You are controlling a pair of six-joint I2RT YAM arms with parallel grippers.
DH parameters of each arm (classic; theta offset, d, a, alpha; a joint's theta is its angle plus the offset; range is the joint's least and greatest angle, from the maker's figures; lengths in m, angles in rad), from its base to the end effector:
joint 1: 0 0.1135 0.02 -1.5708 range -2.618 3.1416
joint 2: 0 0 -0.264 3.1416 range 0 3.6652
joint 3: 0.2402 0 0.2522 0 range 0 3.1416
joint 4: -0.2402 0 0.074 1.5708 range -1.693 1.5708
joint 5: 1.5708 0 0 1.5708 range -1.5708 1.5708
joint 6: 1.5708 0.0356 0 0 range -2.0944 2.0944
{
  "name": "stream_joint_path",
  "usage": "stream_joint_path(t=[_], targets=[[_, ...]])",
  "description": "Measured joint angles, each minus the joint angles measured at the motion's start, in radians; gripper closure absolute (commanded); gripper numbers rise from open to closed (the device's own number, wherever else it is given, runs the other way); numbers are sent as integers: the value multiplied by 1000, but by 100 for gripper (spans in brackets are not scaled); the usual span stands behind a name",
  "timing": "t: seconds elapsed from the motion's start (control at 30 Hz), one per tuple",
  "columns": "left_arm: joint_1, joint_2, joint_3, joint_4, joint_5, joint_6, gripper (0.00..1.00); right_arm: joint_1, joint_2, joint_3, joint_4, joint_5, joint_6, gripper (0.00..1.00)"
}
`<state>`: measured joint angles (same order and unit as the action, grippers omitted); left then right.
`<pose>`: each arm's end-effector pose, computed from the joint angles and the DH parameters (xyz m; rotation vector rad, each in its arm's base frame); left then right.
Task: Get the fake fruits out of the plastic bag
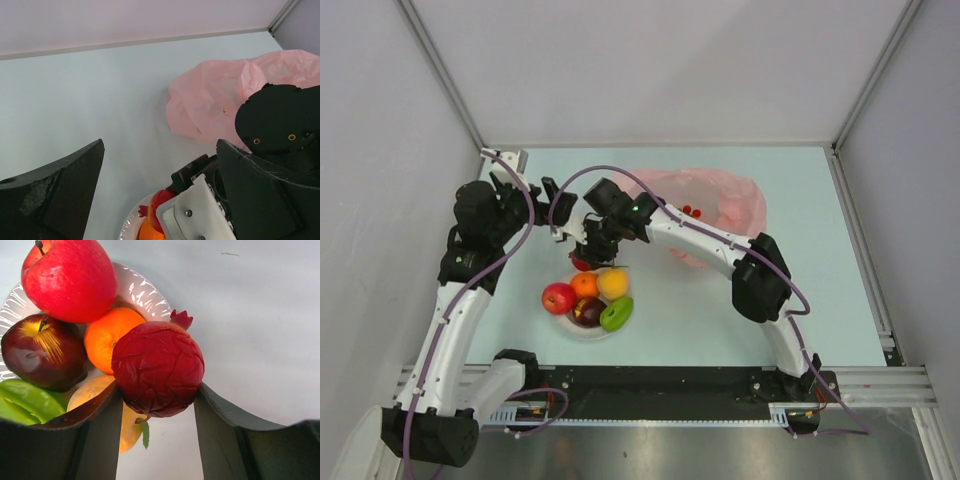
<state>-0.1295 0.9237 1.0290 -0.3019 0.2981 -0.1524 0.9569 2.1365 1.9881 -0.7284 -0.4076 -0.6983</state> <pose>0.2010 -0.0367 0.3884 0.1977 1.7711 -0.4668 0.2655 0.4012 0.2775 -1.9181 1.5153 0.6132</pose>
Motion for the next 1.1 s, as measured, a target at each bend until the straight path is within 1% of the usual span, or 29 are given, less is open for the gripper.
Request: stream_joint_path(t=[0.17,0.3,0.4,0.53,0.6,0.67,0.7,0.73,0.83,0.9,1.0,1.1], targets=[[1,6,0,-1,2,-1,0,24,-6,-13,-7,-1,-25,59],[1,8,0,1,20,-1,0,74,-72,-142,-11,1,-61,58],[1,18,0,3,27,-2,0,104,-85,-161,-22,8,-67,56],[1,29,0,4,32,-2,0,102,-89,-161,-24,15,-82,45],[1,35,0,6,40,-4,0,98,-89,-161,-24,18,-88,45],[1,42,0,8,47,-5,0,95,-89,-161,-24,18,-89,41],[1,45,0,9,49,-5,0,93,-89,-161,-24,18,-89,38],[1,47,0,9,50,-5,0,92,-89,-161,-24,18,-89,33],[1,53,0,9,53,-5,1,92,-89,-161,-24,17,-88,29],[1,54,0,10,54,-5,0,92,-89,-161,-24,16,-89,30],[1,56,0,10,55,-5,0,92,-89,-161,-24,14,-89,40],[1,57,0,11,55,-6,0,92,-89,-161,-24,7,-88,40]])
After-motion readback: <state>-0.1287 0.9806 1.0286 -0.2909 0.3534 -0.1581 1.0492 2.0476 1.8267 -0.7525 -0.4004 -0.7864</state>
